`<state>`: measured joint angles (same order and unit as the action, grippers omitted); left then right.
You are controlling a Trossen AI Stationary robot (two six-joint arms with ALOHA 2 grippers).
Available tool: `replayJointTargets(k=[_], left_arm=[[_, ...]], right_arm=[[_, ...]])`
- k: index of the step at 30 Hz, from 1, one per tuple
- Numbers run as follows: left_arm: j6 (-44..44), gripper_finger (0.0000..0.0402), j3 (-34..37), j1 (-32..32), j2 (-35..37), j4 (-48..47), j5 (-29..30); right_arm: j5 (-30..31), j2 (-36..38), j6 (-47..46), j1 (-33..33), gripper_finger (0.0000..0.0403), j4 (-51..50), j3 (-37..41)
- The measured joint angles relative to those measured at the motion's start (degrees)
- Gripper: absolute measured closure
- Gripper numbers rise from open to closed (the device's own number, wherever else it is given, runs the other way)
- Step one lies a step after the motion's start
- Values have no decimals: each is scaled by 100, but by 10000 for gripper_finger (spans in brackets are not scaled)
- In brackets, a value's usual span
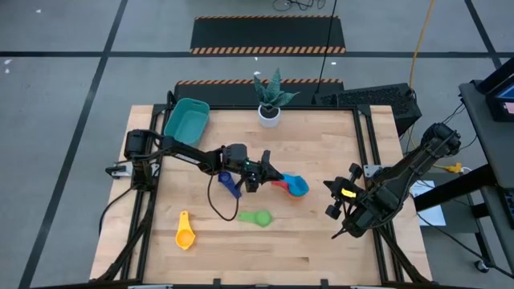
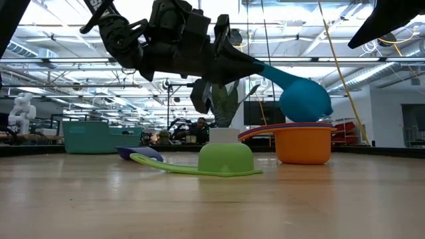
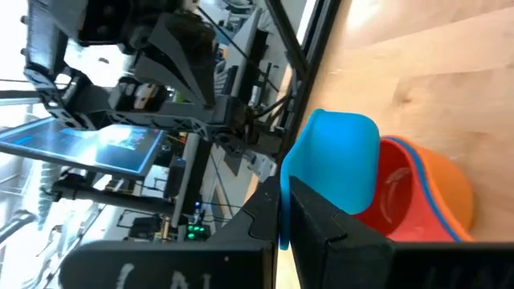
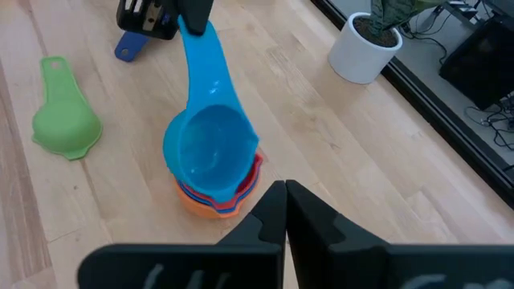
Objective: Nest measuring cups in basket
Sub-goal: Stack the light blue measuring cup on top of the orange measuring cup
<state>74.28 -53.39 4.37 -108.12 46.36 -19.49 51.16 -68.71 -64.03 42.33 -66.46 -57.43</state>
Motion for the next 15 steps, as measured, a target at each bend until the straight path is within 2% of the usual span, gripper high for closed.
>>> replayJointTargets(k=[15], left_arm=[[-89,380,0,42,0,-36,-10]], right_arm=[[-11,4,22,-2,403,0,0]])
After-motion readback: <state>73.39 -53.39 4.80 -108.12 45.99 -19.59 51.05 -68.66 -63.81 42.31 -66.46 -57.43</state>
